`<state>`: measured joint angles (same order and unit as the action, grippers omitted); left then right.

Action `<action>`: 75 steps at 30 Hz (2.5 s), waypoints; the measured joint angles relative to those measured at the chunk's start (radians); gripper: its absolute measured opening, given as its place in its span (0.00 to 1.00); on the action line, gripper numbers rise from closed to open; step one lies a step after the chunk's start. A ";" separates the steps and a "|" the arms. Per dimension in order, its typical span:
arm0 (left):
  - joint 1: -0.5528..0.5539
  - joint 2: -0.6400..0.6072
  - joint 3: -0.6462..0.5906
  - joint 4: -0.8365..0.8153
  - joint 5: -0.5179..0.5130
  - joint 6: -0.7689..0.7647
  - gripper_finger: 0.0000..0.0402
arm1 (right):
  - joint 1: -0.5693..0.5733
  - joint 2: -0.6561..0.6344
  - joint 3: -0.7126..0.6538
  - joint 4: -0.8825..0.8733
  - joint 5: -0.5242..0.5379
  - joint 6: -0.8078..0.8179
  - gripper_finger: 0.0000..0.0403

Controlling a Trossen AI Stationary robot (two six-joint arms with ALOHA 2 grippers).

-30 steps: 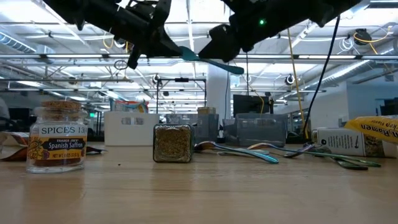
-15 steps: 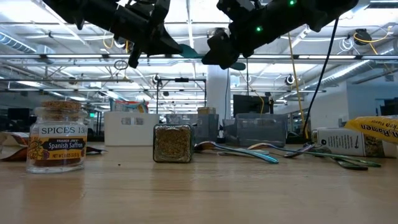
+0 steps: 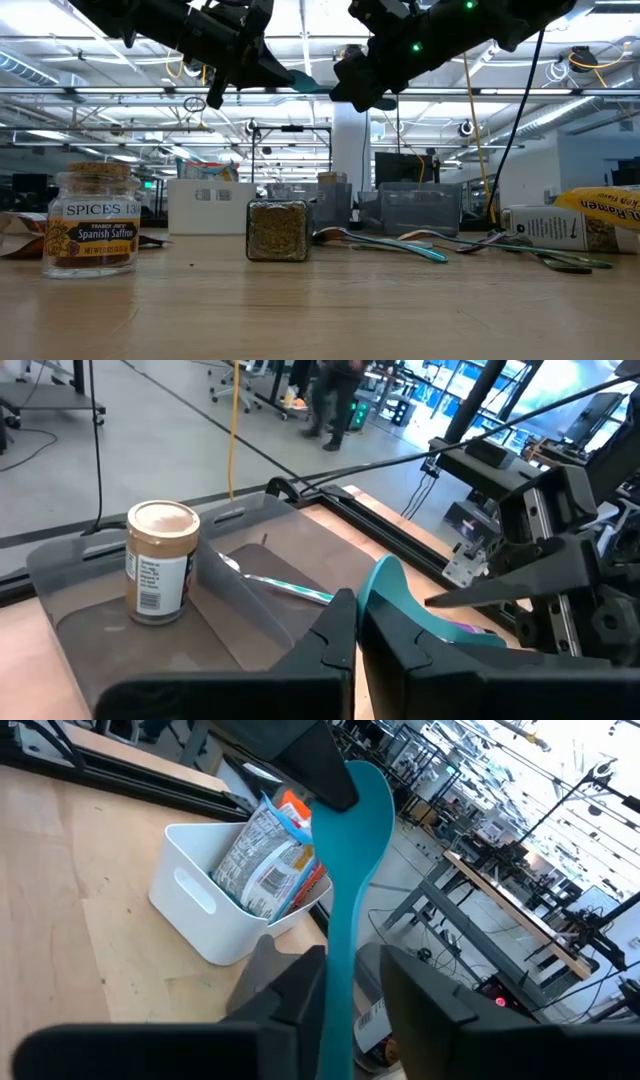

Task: Pick & Place Food Item
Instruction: Put the blue baby spoon into the right black bin

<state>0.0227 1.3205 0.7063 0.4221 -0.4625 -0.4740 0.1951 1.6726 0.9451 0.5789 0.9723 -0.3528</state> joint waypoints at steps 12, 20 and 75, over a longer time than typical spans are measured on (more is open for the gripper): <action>0.000 0.000 0.000 0.002 0.005 0.002 0.01 | -0.006 0.000 0.000 -0.007 -0.001 0.001 0.04; 0.000 0.000 0.000 0.001 0.015 0.001 0.04 | -0.006 0.000 0.000 -0.009 0.000 0.001 0.04; 0.001 -0.177 0.000 -0.201 0.061 0.420 0.46 | -0.685 -0.523 -0.001 -0.667 -0.806 0.445 0.05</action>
<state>0.0235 1.1435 0.7059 0.2208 -0.4011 -0.0545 -0.4900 1.1494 0.9443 -0.0883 0.1659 0.0920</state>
